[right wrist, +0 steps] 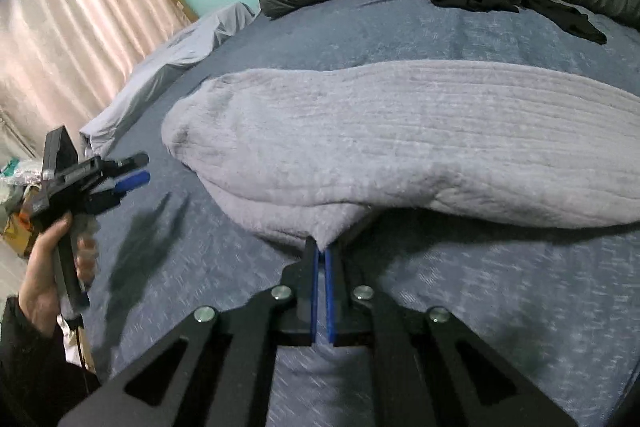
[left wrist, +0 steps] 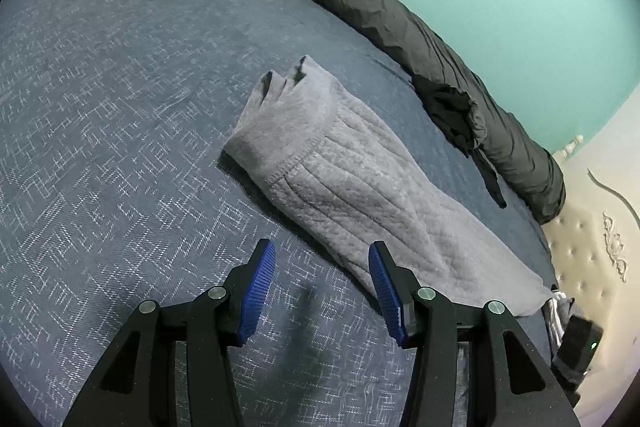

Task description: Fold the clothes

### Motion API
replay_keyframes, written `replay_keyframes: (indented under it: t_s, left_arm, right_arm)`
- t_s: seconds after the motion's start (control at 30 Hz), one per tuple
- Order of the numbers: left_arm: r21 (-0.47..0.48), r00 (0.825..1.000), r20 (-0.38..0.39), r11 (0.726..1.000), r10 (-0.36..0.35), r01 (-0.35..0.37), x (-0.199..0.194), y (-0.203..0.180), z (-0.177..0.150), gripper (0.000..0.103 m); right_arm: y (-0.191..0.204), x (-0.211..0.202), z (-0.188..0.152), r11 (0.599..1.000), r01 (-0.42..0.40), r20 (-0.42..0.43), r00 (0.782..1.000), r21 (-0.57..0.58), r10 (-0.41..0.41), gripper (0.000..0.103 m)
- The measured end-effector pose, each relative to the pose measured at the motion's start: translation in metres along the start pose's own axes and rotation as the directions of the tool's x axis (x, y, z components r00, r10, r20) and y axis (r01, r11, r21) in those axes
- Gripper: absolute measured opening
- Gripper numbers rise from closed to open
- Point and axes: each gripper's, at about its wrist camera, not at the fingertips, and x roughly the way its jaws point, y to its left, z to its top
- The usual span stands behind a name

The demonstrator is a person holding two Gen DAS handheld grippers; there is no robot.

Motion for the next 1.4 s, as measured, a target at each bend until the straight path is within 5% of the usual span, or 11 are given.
replay_keyframes:
  t_s: [0.13,0.27,0.5,0.63,1.0,1.17,1.4]
  left_arm:
    - [0.007,1.0,0.001,1.0,0.0,0.0,0.0,-0.002,0.0,0.053]
    - [-0.006,1.0,-0.005,1.0,-0.004,0.004,0.003,0.002,0.002,0.053]
    - [-0.065,1.0,-0.018,0.998,-0.023,0.022,0.012,0.012,0.01,0.053]
    - [-0.113,0.999,-0.02,0.993,-0.037,0.034,0.025,0.018,0.02,0.067]
    - [-0.206,0.997,-0.038,0.977,-0.07,0.061,0.068,0.033,0.033,0.067]
    - [-0.197,0.995,-0.015,0.976,-0.102,0.097,0.067,0.037,0.037,0.02]
    - [-0.25,0.987,0.034,0.955,-0.155,0.158,0.043,0.058,0.033,0.015]
  right_arm:
    - [0.005,0.015,-0.011,1.0,0.016,-0.055,0.998,-0.023,-0.017,0.002]
    - [0.005,0.017,-0.013,1.0,-0.01,-0.039,0.999,0.021,0.011,0.003]
    - [0.018,0.01,-0.008,0.998,0.057,-0.035,0.998,-0.005,-0.057,0.006]
    - [0.024,0.001,-0.006,0.999,0.051,-0.011,0.999,-0.009,-0.051,0.006]
    - [0.01,-0.003,-0.003,0.997,0.057,0.002,0.998,0.049,-0.057,0.006]
    - [0.003,-0.005,-0.003,0.996,0.063,0.003,0.998,0.062,-0.063,0.006]
    - [-0.005,-0.007,-0.005,0.995,0.07,0.001,0.998,0.075,-0.07,0.006]
